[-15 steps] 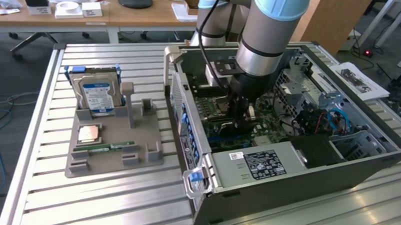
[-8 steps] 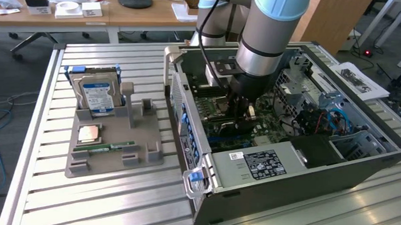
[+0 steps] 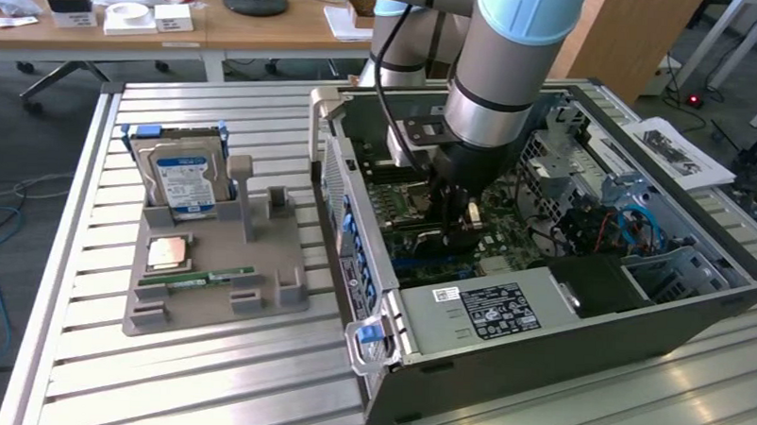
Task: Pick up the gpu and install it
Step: 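Insert the gpu into the slot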
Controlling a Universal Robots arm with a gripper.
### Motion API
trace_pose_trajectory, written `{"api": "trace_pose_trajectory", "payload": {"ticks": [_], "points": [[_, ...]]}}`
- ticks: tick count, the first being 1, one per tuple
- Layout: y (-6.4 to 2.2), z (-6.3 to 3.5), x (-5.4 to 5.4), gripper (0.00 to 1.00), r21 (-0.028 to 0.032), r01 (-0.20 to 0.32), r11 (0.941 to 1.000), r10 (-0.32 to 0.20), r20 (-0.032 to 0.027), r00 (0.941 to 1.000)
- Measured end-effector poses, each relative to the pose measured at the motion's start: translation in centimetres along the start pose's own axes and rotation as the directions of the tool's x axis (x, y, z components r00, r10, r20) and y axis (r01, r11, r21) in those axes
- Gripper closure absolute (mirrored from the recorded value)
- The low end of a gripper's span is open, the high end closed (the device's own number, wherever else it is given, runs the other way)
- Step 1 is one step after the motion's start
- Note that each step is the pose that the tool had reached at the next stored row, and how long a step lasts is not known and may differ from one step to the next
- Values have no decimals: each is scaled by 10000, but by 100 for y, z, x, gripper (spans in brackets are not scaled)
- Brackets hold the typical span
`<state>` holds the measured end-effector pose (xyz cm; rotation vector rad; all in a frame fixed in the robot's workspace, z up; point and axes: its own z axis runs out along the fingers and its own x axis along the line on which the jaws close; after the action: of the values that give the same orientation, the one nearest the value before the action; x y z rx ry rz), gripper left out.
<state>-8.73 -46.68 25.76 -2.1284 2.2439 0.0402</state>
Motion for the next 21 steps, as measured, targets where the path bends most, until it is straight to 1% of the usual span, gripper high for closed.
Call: {"api": "trace_pose_trajectory", "payload": {"ticks": [8,21], "points": [[-1,0,16,47,1,0,10000,0,2,10000],[1,9,-13,47,1,0,10000,0,2,10000]]}}
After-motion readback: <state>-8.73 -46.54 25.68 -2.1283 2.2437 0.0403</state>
